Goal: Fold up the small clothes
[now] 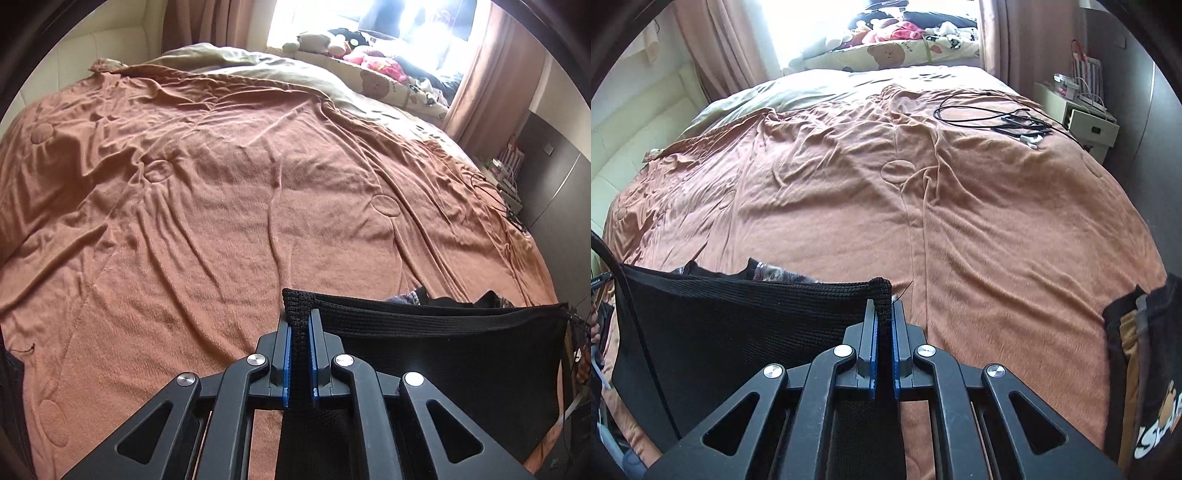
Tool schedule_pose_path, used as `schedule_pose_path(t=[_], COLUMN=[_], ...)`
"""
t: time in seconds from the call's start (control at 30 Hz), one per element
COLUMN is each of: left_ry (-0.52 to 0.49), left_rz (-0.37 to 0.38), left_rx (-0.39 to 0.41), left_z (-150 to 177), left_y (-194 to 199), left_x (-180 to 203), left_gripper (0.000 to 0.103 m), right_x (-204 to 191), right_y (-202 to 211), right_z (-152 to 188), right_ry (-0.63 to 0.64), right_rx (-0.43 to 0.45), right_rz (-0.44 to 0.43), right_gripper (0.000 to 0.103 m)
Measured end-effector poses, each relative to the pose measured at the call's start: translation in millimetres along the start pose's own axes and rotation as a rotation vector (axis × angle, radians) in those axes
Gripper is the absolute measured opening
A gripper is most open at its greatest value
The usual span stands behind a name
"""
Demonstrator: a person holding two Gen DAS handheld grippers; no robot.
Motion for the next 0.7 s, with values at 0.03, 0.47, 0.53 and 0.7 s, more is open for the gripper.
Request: schedule_pose_path(t=[0.03,0.47,0.53,0.7], left_ry=[-0.001,-0.001,0.008,0.003], left_rz=[-0.006,-0.075,-0.083,-0.11], left_rx=[-0.001,-0.102,-0.112,-0.133], left_z=[-3,-22,-23,-27], left_y=[-4,-76,-85,-101], left_x=[0,-9,-11,-12], left_gripper=[0.008,0.008,0.008,0.007], right_x=[0,-6,-7,-9], right_y=[-5,-88,-97,-120], right_z=[-4,-37,-42,-50], right_ry=[0.002,0.02,0.018,0.021], right_rx=[-0.002,-0.105,-0.113,-0.135], right_rz=[0.004,0.081,0.09,0.112], right_gripper=[0.002,0.002,0.002,0.002])
Point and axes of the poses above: each gripper's, at about its wrist camera, not at the fingertips, and y roughly against the way its jaws point, x to its right, z to its underside, the point moved 2 cm from there along -y, roughly the way its jaws point, and after that the axes turned 5 degrees about -x, right-handed, at the moved point
